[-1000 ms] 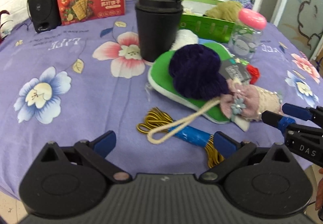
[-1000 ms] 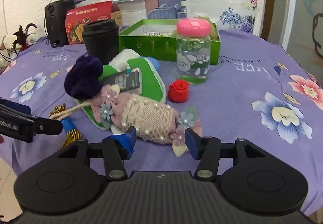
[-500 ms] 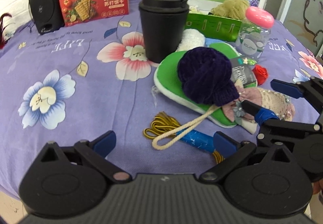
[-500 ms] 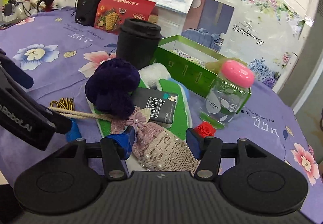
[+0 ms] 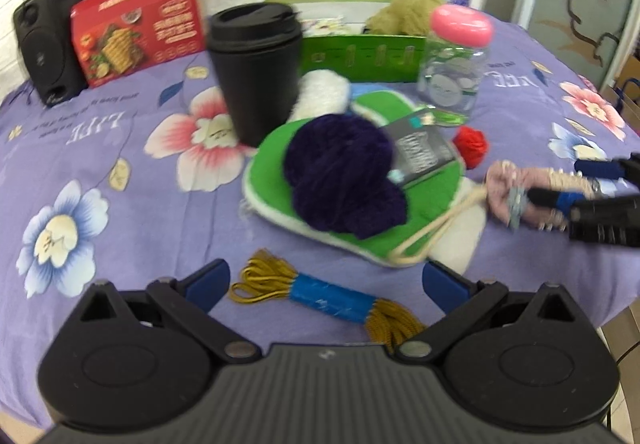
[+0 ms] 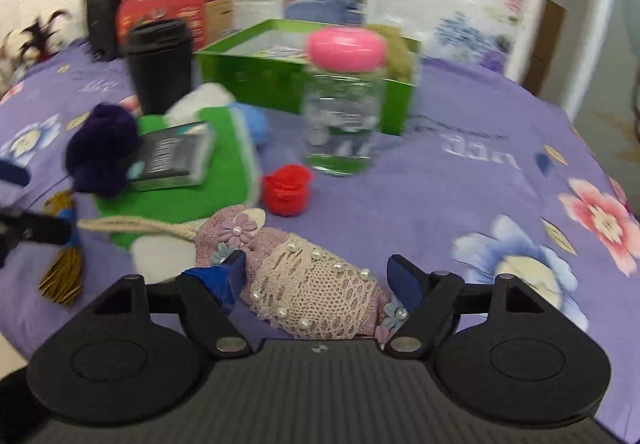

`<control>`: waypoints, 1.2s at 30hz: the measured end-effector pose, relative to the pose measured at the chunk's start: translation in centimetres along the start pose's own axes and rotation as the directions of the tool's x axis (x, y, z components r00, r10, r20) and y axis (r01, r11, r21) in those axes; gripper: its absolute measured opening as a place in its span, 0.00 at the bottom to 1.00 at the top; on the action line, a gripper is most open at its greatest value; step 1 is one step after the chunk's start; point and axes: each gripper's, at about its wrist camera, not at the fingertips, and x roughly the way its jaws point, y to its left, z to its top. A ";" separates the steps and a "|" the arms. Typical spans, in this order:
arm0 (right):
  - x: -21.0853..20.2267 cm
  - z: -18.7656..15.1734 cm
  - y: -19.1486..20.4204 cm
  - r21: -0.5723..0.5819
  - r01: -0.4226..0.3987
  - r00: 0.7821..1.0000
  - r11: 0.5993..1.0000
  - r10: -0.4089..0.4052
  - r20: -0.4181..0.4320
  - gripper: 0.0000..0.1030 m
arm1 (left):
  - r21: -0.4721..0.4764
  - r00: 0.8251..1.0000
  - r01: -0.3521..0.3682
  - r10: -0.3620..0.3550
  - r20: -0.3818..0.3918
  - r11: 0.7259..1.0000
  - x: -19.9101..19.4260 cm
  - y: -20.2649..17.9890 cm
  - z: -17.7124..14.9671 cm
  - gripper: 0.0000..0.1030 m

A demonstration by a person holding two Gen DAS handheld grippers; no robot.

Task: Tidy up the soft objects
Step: 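Move both tools toward the pink lace pouch with pearls, then grasp the pink lace pouch with the left tool while the right tool grips its other end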

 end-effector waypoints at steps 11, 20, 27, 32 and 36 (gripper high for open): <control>-3.3 0.2 -7.6 0.182 -0.263 0.964 0.947 0.267 0.005 0.64 | 0.457 0.967 0.195 -0.248 0.059 0.868 -0.8 -7.8 4.1 0.99; -1.9 1.4 -9.8 0.007 -0.367 0.910 0.930 0.360 -0.208 0.64 | 0.802 0.832 0.440 -0.520 -0.194 0.404 3.9 -12.4 9.5 0.99; 3.0 1.2 -7.0 -0.191 -0.465 0.859 0.865 0.389 -0.333 0.64 | 0.840 0.794 0.500 -0.500 -0.346 0.212 8.6 -14.9 10.5 0.98; 3.7 0.0 -7.4 -0.243 -0.492 0.862 0.836 0.429 -0.271 0.70 | 0.821 0.776 0.552 -0.450 -0.442 0.146 10.7 -15.7 10.0 0.90; 3.3 -1.1 -7.0 -0.284 -0.459 0.886 0.842 0.411 -0.214 0.73 | 0.815 0.762 0.571 -0.433 -0.481 0.100 11.2 -16.0 9.6 0.87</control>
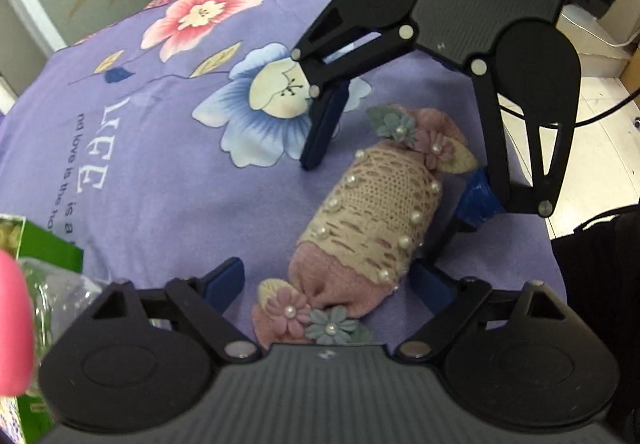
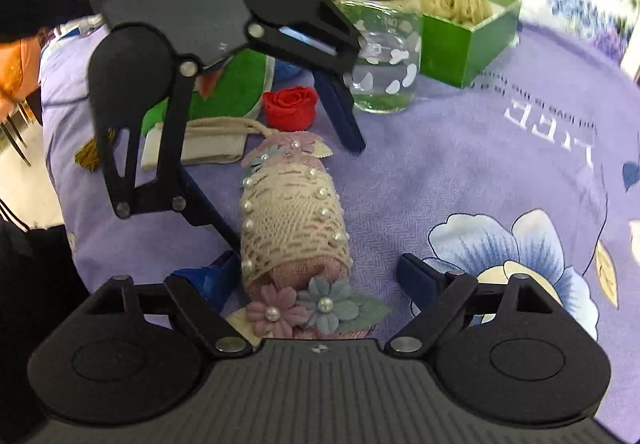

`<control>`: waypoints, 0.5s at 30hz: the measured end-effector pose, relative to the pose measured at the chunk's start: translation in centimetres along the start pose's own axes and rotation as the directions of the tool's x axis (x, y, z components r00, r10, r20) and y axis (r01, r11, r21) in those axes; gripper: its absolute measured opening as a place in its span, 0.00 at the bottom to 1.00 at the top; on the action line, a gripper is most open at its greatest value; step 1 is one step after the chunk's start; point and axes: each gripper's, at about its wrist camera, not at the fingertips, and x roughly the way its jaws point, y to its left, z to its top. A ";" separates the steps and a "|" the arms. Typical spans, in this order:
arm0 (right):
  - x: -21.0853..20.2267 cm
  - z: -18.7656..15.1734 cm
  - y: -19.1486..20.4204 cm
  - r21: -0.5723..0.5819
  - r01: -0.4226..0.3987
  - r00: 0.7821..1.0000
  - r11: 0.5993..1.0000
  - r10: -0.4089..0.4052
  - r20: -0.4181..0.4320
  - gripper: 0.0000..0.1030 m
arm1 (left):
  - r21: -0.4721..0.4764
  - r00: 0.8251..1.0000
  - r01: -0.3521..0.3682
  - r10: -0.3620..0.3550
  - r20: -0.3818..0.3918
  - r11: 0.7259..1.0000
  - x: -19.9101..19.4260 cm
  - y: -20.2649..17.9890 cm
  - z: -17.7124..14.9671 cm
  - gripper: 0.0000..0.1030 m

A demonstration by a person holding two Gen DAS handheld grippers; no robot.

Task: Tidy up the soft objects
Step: 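Grasp the pink lace pouch with the left tool while the right tool grips its other end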

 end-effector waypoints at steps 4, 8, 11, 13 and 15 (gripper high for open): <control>0.1 0.0 0.0 0.009 0.009 1.000 1.000 -0.009 0.000 0.75 | -0.016 1.000 0.024 -0.024 -0.015 1.000 0.0 0.1 0.0 0.81; -0.1 0.2 0.9 -0.029 0.030 1.000 0.999 -0.030 0.006 0.73 | -0.057 0.998 0.040 -0.043 -0.037 0.998 0.3 0.4 0.3 0.76; -0.2 0.3 0.8 0.001 0.017 1.000 1.000 -0.017 0.007 0.58 | -0.092 0.997 0.059 -0.062 -0.037 0.994 0.5 0.4 0.8 0.54; -0.7 0.4 1.4 0.009 0.004 1.000 1.000 -0.005 0.009 0.39 | -0.109 0.999 0.029 -0.032 -0.028 0.994 0.0 -0.3 0.8 0.49; -1.2 0.4 2.7 -0.027 0.030 1.000 0.999 -0.030 0.001 0.33 | -0.131 1.000 0.011 -0.015 -0.025 0.991 -0.5 -1.4 0.6 0.48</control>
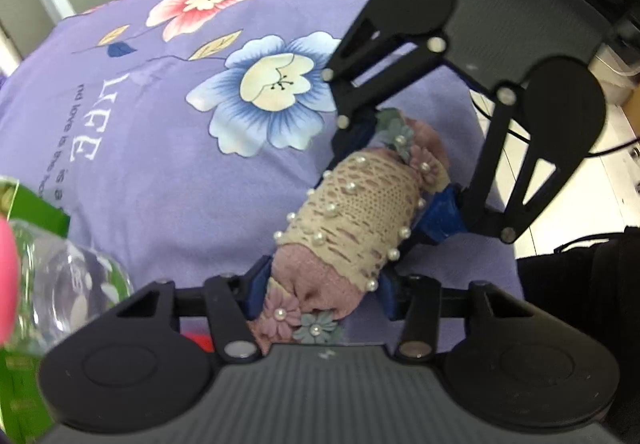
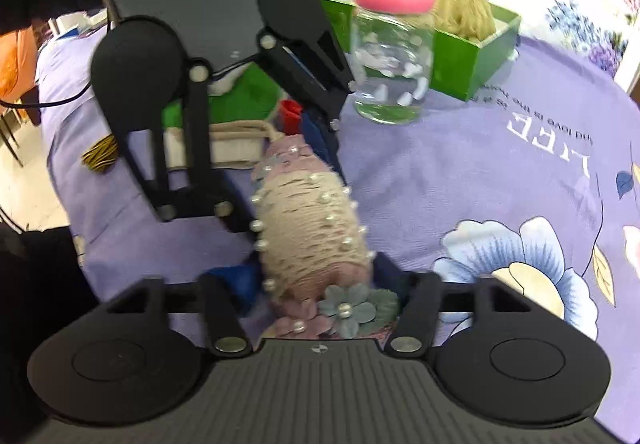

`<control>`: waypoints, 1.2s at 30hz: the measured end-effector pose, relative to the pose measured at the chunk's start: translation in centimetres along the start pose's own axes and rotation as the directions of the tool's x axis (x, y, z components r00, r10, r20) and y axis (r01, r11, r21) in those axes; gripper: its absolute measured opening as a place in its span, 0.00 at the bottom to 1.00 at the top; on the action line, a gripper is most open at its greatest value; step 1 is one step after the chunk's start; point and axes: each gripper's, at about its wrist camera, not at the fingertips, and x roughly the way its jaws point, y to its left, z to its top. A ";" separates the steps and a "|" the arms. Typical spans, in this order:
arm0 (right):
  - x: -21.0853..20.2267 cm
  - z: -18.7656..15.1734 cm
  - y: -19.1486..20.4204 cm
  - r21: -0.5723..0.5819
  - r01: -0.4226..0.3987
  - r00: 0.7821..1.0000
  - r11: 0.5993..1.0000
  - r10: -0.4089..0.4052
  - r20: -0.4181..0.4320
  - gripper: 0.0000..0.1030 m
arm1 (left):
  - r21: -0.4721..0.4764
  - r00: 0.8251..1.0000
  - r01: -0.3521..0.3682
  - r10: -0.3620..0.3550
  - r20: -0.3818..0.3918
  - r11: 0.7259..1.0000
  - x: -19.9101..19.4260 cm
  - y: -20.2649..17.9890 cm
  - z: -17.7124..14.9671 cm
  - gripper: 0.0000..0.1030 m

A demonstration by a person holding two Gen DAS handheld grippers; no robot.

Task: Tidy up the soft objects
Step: 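Grasp the pink lace pouch with the left tool while the right tool grips its other end, then carry the pouch onto the pillow in the box and open both tools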

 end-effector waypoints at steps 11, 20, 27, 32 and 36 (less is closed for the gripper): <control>-4.5 6.0 2.3 -0.188 0.136 0.989 0.973 -0.122 0.083 0.32 | -0.023 0.963 -0.244 0.245 0.116 0.970 -9.2 -1.1 -0.3 0.49; 0.2 22.8 -3.9 -0.434 0.200 0.975 0.879 -0.134 0.178 0.34 | -0.177 0.830 -0.538 0.555 0.061 0.824 -17.8 12.3 -2.2 0.50; 10.3 28.5 -10.7 -0.372 0.025 1.000 0.928 -0.017 0.024 0.38 | -0.362 0.844 -0.519 0.530 -0.078 0.774 -14.7 23.6 -7.2 0.89; 10.9 27.8 -12.2 -0.315 0.062 0.996 0.947 -0.037 0.084 0.39 | -0.468 0.843 -0.495 0.536 -0.051 0.733 -15.6 24.6 -10.6 0.89; 8.2 27.3 -11.9 -0.266 0.101 0.989 0.959 -0.068 0.129 0.39 | -0.494 0.815 -0.517 0.578 -0.035 0.699 -17.2 23.3 -10.0 0.89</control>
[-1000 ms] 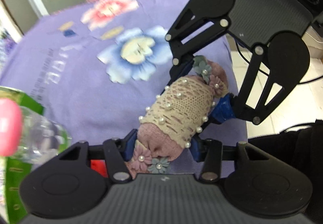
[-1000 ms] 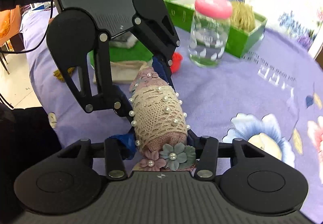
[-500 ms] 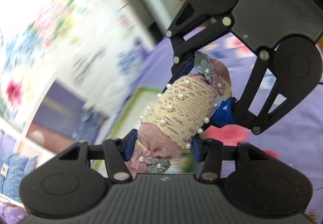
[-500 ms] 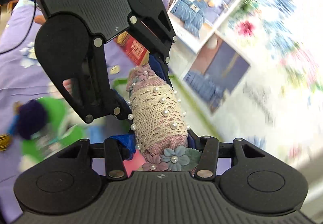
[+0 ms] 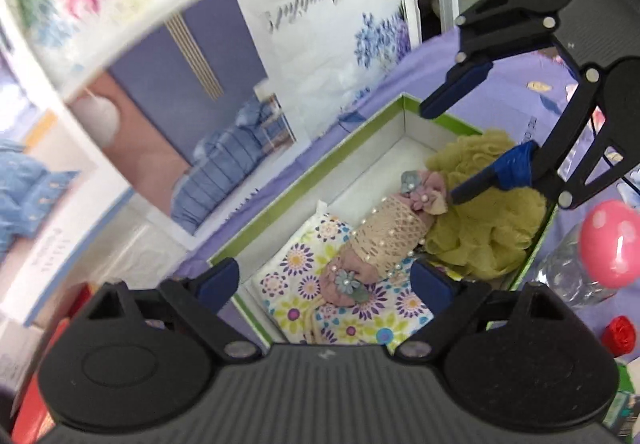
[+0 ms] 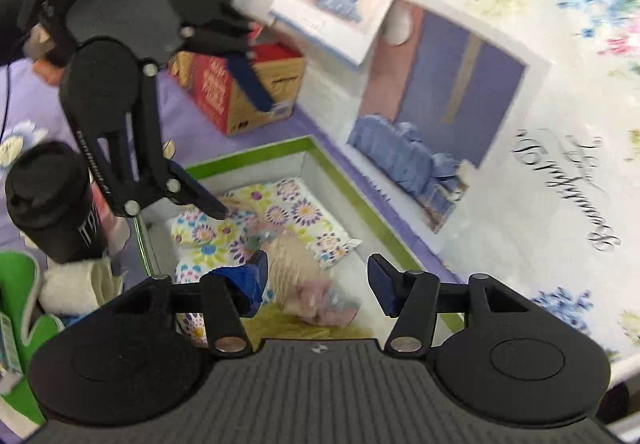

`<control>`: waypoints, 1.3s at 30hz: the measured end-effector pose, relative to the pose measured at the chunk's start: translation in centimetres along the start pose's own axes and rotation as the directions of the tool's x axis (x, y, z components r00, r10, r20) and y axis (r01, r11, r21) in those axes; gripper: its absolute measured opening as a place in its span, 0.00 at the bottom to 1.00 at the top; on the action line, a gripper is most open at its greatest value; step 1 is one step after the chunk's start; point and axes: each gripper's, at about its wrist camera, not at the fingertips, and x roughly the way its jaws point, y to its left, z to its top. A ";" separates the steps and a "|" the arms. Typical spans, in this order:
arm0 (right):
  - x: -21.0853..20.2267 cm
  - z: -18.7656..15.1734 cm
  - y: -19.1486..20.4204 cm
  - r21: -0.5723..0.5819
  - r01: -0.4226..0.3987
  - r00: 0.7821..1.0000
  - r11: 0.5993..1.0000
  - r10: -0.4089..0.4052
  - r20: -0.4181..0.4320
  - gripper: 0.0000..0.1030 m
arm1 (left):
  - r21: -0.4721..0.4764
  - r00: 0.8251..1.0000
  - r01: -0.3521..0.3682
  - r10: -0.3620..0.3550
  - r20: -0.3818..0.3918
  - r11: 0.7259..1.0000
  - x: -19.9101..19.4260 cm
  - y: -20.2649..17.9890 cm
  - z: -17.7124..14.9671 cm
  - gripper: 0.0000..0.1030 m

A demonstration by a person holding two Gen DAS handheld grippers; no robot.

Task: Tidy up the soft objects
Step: 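Carry the pouch onto the pillow in the box and open both tools, then move the right tool toward the dark purple yarn ball on the green pad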

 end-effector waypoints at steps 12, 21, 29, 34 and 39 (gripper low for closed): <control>-14.4 -0.6 7.9 0.139 0.181 0.976 0.974 -0.195 0.101 0.41 | -0.112 0.908 -0.377 0.391 0.151 0.919 -14.5 -12.0 -2.6 1.00; -19.2 -4.9 15.8 0.384 0.321 0.919 0.866 -0.383 0.094 0.42 | -0.274 0.893 -0.384 0.430 0.133 0.882 -19.5 -18.8 -7.5 1.00; -16.3 -9.1 21.4 0.535 0.404 0.876 0.742 -0.482 0.008 0.43 | -0.498 0.908 -0.360 0.419 0.007 0.789 -18.5 -20.8 -12.4 1.00; -13.6 -12.5 22.5 0.680 0.379 0.883 0.627 -0.465 -0.064 0.43 | -0.583 0.880 -0.431 0.463 -0.105 0.689 -16.9 -21.1 -16.0 1.00; -12.5 -15.0 23.9 0.727 0.283 0.930 0.625 -0.363 -0.050 0.43 | -0.630 0.896 -0.422 0.408 -0.177 0.653 -16.9 -20.0 -21.5 1.00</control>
